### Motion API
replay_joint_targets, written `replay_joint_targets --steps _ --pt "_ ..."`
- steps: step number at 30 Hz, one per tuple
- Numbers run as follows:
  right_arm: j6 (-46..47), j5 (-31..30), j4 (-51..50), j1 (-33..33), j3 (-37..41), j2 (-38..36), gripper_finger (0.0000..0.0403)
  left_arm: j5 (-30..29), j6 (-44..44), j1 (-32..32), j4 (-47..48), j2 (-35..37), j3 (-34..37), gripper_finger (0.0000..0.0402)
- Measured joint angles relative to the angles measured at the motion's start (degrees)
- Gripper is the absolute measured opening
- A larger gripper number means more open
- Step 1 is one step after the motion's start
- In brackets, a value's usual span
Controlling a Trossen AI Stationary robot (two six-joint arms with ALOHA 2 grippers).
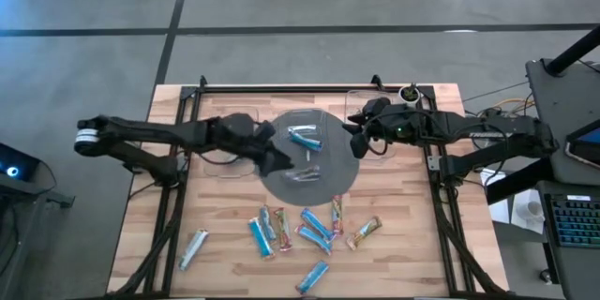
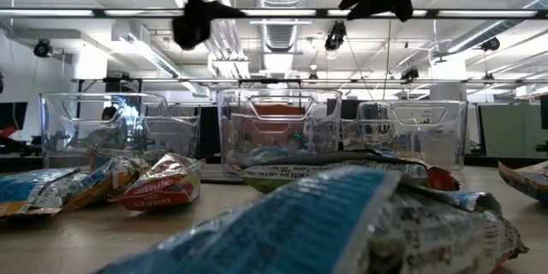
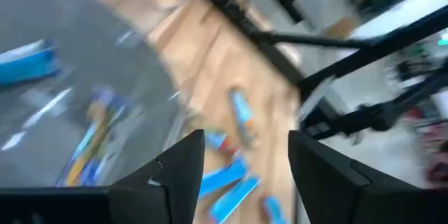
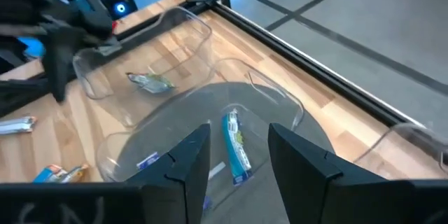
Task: Pick and place Granola Bars by type
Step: Put the yellow granola bar into the right transparent bin
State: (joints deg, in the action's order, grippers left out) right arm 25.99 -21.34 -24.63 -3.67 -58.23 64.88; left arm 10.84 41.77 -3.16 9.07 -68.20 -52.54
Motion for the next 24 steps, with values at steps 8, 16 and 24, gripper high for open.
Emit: replay_joint_targets --steps 8,16,24 --pt "0.95 0.15 -0.03 -0.12 1.90 0.02 0.0134 -11.88 5.94 16.17 36.50 10.19 -1.07 0.0188" --pt "0.61 0.17 0.01 -0.49 1.94 0.02 0.0134 -16.53 32.63 35.92 49.46 7.04 -1.07 0.0188" --pt "0.60 0.17 0.09 -0.52 1.94 0.02 0.0134 -8.48 53.13 44.26 55.78 -4.23 -0.65 0.0188"
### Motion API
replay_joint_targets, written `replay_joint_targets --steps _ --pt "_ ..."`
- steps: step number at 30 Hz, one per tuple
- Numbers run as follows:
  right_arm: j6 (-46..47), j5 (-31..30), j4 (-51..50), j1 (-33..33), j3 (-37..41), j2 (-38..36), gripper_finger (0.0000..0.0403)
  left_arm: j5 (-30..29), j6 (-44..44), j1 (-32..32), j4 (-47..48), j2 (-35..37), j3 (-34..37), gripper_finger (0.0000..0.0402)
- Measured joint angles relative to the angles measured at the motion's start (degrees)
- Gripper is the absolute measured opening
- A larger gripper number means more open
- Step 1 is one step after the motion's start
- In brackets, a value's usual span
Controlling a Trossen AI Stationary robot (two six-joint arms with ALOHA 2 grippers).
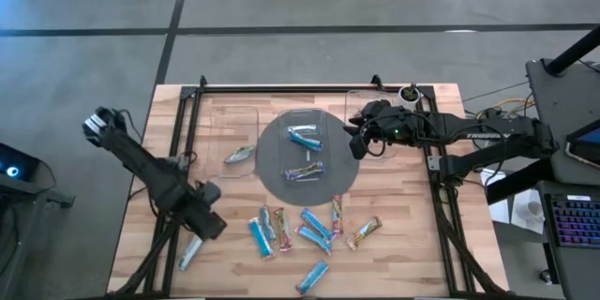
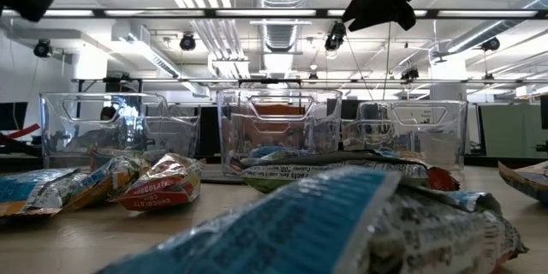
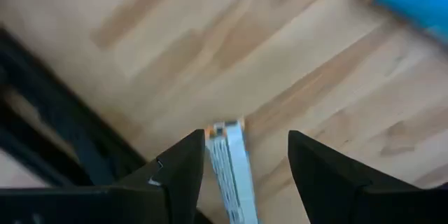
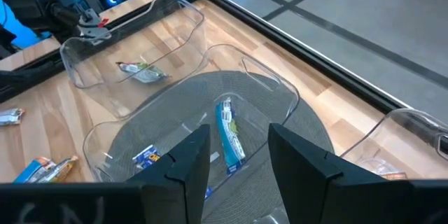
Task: Pick and place Granola Bars by type
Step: Put the yellow granola bar into the right transparent bin
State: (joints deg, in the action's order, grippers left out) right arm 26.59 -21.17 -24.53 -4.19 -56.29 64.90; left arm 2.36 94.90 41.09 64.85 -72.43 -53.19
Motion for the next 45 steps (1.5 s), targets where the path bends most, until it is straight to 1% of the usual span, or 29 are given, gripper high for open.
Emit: replay_joint_targets --steps 4,6,12,20,23,28,35,41,45 --pt "-0.02 0.00 0.00 0.00 0.00 0.00 0.0134 8.30 2.75 0.08 -0.84 -4.19 0.00 0.0188" --pt "-0.04 0.00 0.00 0.00 0.00 0.00 0.0134 10.51 2.71 0.66 -2.44 -5.54 0.00 0.0188" --pt "-0.07 0.17 0.00 0.04 0.00 0.00 0.0134 10.68 3.23 4.68 -4.04 -8.11 0.00 0.0188" --pt "-0.21 0.17 -0.04 0.04 0.26 0.00 0.0134 10.10 9.99 10.52 -4.88 -11.41 0.02 0.0189" --pt "-0.20 0.17 -0.07 0.02 0.69 0.04 0.0134 10.00 10.72 10.87 -5.48 -13.21 0.05 0.0189" --pt "0.00 0.17 -0.10 0.02 1.35 0.07 0.0134 9.28 10.47 10.85 -10.04 -15.95 0.07 0.0189" --pt "0.28 0.17 -0.04 0.00 1.44 0.04 0.0134 10.06 11.48 11.31 -10.24 -20.20 0.72 0.0189" --pt "0.44 0.17 -0.04 0.00 1.44 0.04 0.0134 10.73 11.75 11.31 -10.50 -22.06 1.23 0.0189" --pt "0.44 0.15 -0.04 0.00 1.44 0.04 0.0134 11.31 11.14 11.26 -13.28 -21.86 3.17 0.0188"
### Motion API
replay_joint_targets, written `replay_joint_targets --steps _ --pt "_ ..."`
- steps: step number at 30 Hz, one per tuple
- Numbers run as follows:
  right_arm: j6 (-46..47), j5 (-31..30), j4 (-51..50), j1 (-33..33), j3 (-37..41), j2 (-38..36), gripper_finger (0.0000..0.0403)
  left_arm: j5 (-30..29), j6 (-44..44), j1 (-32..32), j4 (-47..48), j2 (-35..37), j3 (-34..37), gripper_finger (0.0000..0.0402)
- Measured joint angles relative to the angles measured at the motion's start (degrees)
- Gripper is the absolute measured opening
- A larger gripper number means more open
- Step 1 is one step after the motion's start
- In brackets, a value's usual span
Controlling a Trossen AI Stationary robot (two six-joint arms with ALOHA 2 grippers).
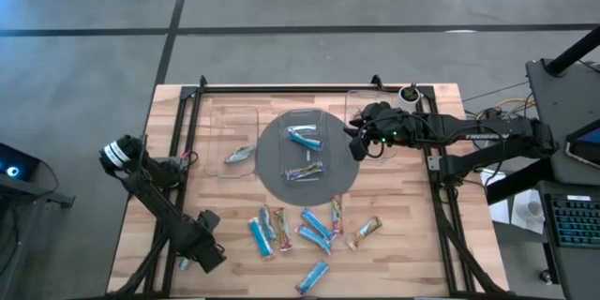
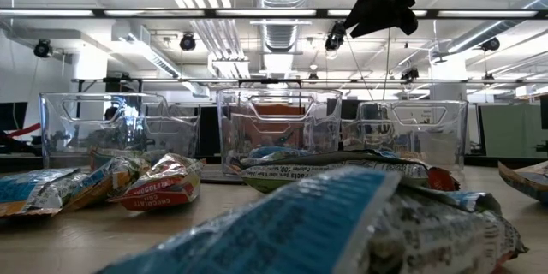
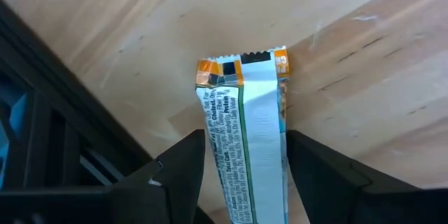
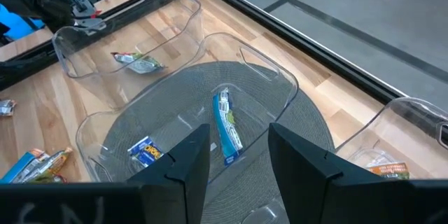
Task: Pick and place Granola Bars by type
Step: Put the yellow granola bar into the right transparent bin
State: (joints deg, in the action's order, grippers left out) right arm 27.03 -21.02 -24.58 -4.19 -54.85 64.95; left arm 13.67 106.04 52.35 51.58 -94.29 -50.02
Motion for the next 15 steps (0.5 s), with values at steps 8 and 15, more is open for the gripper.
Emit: replay_joint_targets --steps 8,15 --pt "0.08 0.00 0.00 0.00 0.02 0.00 0.0134 -1.93 -1.35 -0.23 -4.56 3.90 3.28 0.0144" --pt "0.61 0.00 -0.03 0.04 0.23 -0.02 0.0134 -10.30 1.32 -1.81 -11.95 13.89 9.11 0.0080"
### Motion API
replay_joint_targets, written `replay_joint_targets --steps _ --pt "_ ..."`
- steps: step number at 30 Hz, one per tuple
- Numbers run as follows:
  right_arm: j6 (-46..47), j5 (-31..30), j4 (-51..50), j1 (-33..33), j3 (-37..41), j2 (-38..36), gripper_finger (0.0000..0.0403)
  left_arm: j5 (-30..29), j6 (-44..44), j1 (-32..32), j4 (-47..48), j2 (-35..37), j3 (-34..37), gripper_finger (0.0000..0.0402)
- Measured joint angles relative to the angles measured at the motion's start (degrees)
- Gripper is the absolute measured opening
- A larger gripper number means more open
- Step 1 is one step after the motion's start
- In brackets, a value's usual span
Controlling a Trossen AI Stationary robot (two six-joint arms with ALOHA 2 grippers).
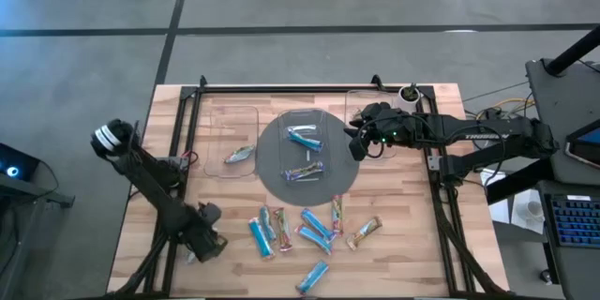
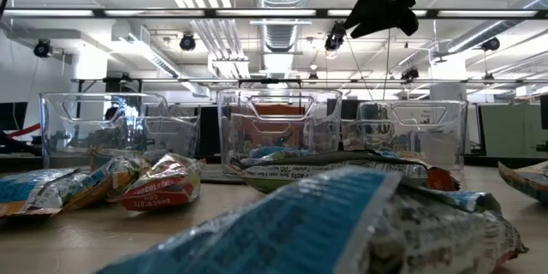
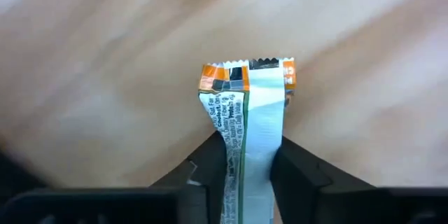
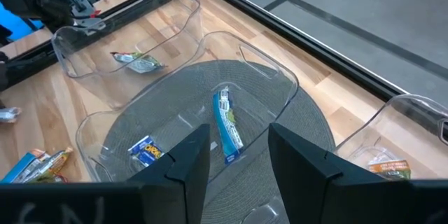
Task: Pick and place Granola Bars by type
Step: Put the yellow granola bar into the right transparent bin
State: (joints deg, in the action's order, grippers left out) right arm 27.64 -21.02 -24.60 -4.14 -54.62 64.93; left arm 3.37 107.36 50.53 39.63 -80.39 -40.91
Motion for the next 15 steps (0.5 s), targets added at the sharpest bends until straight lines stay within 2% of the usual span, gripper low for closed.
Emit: replay_joint_targets --steps 3,8,11,15 --pt "0.00 0.00 0.00 0.00 0.13 0.00 0.0134 -8.39 0.51 -0.54 -6.42 7.66 2.03 0.0069" --pt "0.72 0.00 -0.02 0.00 0.34 0.00 0.0134 -32.18 -4.39 -0.56 -20.06 22.23 5.94 0.0067" --pt "0.75 0.00 -0.01 0.00 0.42 0.00 0.0134 -44.37 -11.71 -0.56 -28.45 30.42 8.96 0.0066" --pt "0.91 0.00 -0.01 0.00 0.44 0.00 0.0134 -55.06 -24.40 -0.56 -39.43 39.99 13.44 0.0066"
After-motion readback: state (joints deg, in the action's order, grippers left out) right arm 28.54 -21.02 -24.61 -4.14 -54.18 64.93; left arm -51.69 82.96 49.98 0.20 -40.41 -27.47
